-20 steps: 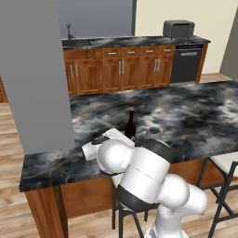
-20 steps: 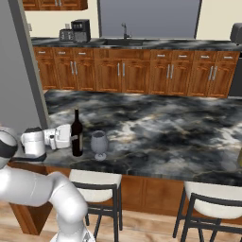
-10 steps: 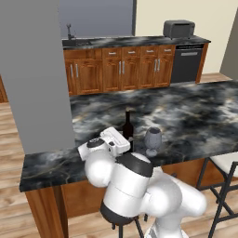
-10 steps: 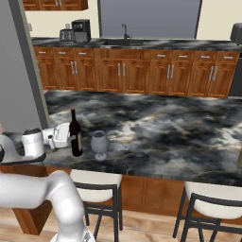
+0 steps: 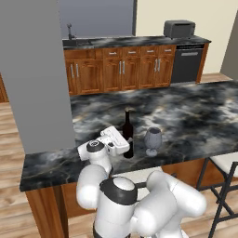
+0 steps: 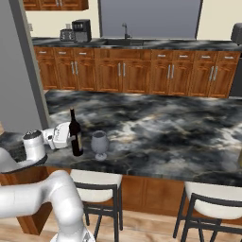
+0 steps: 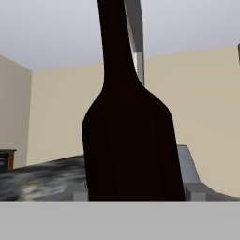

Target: There is a wine glass and glass cup on the dining counter. Place the wine bottle next to the wine glass and the juice bottle next to the glass cup.

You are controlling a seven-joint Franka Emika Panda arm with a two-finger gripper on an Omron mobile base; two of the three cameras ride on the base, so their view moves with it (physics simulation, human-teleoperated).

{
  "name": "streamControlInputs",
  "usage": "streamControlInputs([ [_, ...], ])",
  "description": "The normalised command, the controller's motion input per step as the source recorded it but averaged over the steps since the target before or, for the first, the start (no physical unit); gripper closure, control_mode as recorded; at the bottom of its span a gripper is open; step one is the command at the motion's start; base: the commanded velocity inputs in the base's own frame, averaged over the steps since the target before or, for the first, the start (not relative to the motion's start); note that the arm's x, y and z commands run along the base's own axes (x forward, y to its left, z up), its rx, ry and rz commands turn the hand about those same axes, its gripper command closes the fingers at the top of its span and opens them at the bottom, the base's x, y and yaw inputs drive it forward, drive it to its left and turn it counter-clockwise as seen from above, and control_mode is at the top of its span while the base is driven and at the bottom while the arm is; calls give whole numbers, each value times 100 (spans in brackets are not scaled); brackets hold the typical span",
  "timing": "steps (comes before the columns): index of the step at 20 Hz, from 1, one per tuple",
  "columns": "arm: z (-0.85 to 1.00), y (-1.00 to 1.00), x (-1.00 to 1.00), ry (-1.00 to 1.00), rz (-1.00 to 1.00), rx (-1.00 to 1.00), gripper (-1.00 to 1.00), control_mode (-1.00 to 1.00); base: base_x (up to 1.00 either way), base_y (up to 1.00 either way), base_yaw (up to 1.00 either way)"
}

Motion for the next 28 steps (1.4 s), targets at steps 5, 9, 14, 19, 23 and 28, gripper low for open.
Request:
streamControlInputs([
  [5, -21, -26, -22, -5, 0, 0, 100, -100, 0, 0, 0],
  [9, -12, -25, -26, -3, 0, 0, 100, -100, 0, 0, 0],
  [14, -8, -31, -15, -1, -1, 0, 100, -100, 0, 0, 0],
  [19, -3, -36, -1, 0, -5, 0, 100, -100, 0, 0, 0],
  [23, -4, -35, 0, 1, -5, 0, 100, -100, 0, 0, 0],
  [28, -25, -9, 0, 0, -1, 1, 100, -100, 0, 0, 0],
])
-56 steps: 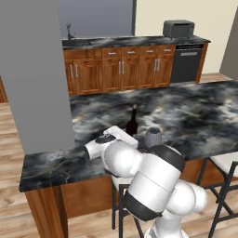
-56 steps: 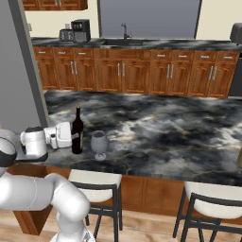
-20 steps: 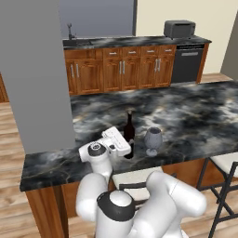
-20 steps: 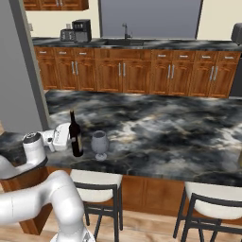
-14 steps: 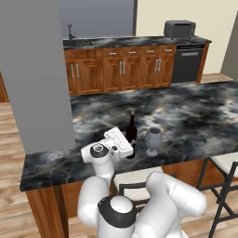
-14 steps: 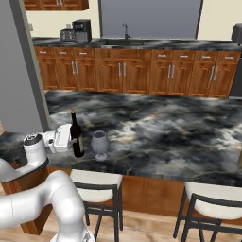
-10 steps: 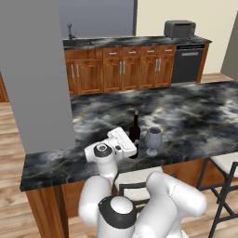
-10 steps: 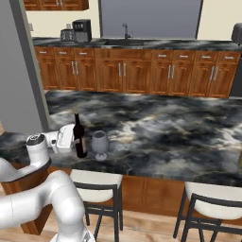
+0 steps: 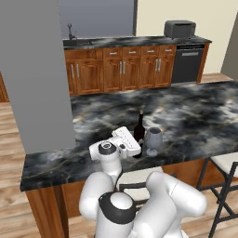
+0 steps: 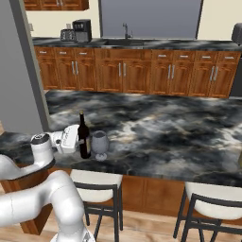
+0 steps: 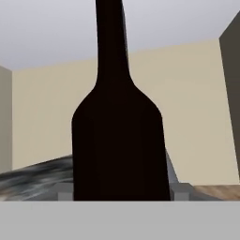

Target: There is a wine glass and glass cup on the dining counter. Place the wine bottle next to the wine glass and the juice bottle next to the glass cup.

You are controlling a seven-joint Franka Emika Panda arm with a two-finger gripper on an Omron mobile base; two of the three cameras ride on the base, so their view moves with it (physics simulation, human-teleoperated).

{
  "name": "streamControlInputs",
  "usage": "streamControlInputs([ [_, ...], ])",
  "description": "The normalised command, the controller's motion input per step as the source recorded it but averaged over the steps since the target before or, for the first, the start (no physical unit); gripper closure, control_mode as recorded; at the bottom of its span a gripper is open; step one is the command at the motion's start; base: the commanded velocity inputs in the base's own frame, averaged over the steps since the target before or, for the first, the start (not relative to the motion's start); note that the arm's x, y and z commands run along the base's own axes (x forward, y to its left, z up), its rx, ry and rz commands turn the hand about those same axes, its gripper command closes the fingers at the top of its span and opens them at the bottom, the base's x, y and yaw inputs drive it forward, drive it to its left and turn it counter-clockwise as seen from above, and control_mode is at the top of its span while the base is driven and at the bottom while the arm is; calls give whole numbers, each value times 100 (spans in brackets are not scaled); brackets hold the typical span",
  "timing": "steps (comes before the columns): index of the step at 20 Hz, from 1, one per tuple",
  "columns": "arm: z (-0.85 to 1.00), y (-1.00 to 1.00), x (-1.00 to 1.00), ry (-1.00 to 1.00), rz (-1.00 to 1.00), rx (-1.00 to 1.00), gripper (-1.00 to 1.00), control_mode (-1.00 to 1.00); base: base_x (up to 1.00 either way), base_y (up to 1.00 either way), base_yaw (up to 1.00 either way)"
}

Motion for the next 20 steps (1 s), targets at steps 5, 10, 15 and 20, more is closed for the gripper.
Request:
streamControlInputs([
  [5, -35, 1, 0, 0, 0, 5, 100, -100, 0, 0, 0],
  [10, -33, 2, 0, 0, 0, 4, 100, -100, 0, 0, 0],
  [15, -37, 3, 0, 0, 0, 3, -100, -100, 0, 0, 0],
  [20, -29, 9, 0, 0, 0, 1, -100, -100, 0, 0, 0],
])
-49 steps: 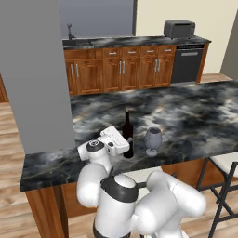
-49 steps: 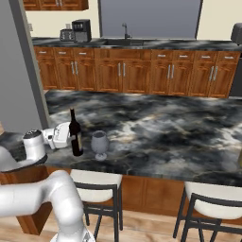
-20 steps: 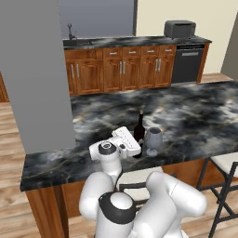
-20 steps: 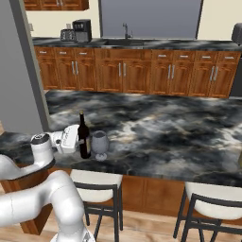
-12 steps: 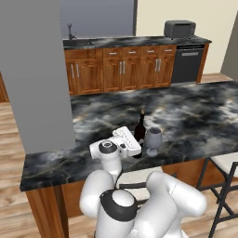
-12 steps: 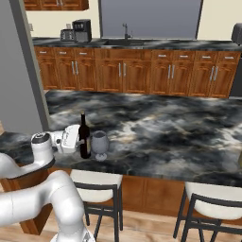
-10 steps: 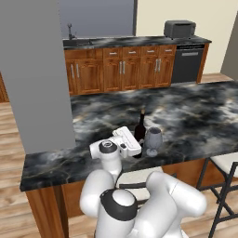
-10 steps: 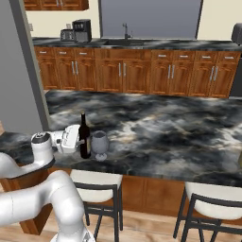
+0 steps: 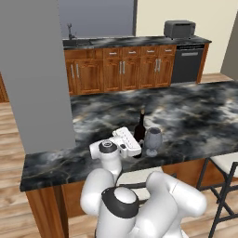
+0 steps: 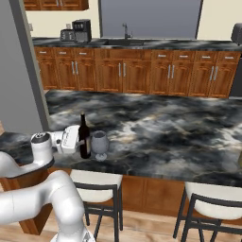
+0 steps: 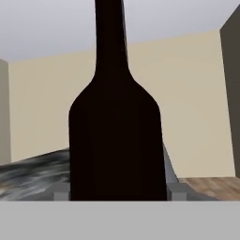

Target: There is a wine glass and glass cup on the dining counter. Place the wine bottle next to the wine glass and the juice bottle next to the glass cup.

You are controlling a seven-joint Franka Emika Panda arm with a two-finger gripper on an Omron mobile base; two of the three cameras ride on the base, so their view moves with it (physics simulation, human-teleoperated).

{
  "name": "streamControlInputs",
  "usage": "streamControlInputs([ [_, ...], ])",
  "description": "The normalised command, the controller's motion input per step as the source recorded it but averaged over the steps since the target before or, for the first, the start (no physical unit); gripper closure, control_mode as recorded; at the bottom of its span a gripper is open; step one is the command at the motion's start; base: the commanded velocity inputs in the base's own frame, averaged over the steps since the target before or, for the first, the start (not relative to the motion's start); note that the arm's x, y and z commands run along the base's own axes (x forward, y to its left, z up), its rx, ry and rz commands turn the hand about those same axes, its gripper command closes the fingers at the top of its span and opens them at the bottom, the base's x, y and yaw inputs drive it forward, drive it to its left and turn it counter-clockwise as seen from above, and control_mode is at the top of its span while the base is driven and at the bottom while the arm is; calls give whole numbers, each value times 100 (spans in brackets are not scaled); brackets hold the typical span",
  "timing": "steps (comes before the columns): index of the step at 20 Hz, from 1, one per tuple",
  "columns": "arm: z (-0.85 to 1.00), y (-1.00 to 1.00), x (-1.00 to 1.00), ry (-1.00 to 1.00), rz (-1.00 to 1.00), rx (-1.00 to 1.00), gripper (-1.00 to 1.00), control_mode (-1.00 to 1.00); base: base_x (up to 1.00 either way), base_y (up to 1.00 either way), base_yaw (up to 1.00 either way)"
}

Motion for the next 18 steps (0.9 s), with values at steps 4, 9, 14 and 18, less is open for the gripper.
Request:
streamControlInputs([
  [4, -8, 4, 0, 0, 0, 1, -100, -100, 0, 0, 0],
  [9, -2, 1, 0, 0, 0, 0, -100, -100, 0, 0, 0],
  [14, 0, 9, 0, 0, 0, 0, -100, -100, 0, 0, 0],
  [18, 0, 17, 0, 0, 0, 0, -100, -100, 0, 0, 0],
])
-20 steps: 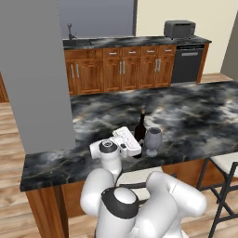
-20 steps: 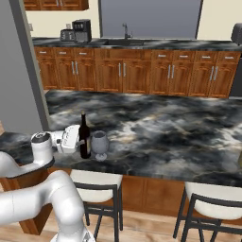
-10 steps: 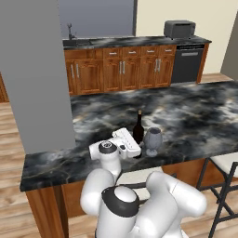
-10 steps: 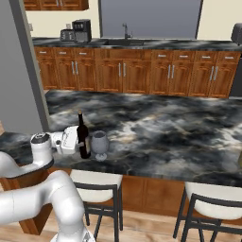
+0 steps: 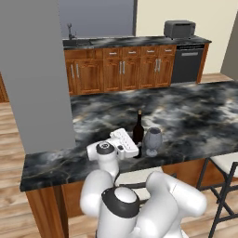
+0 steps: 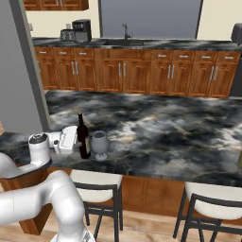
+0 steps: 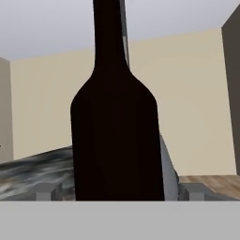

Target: There is a wine glass and glass cup on the dining counter. Place the wine bottle next to the wine glass and the juice bottle next to the glass cup.

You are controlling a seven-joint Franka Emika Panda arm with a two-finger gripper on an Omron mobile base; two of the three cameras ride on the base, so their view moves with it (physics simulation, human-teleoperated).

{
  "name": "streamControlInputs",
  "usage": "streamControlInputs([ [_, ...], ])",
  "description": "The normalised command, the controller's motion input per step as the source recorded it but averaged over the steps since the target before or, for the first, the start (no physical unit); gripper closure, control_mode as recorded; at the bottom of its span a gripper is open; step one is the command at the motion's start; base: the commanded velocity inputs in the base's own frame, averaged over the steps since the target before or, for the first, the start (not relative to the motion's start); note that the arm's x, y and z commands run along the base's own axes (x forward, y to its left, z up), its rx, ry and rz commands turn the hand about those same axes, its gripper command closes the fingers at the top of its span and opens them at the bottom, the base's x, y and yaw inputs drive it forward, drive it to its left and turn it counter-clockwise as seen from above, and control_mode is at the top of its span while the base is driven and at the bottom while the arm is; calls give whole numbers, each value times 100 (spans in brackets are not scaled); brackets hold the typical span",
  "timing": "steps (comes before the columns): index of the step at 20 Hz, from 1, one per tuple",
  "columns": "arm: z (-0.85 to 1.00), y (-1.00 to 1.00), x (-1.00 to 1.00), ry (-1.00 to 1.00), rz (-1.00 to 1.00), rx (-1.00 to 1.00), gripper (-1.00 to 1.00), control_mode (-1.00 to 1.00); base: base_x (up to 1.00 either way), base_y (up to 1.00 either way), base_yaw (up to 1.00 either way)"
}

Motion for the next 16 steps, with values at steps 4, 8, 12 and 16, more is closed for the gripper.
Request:
streamControlInputs([
  [4, 0, 24, 0, 0, 0, 0, -100, -100, 0, 0, 0],
  [8, 0, 18, 0, 0, 0, 0, -100, -100, 0, 0, 0],
  [12, 0, 21, -4, 0, -1, 0, -100, -100, 0, 0, 0],
  [16, 5, 17, -21, 0, -1, 2, -100, -100, 0, 0, 0],
])
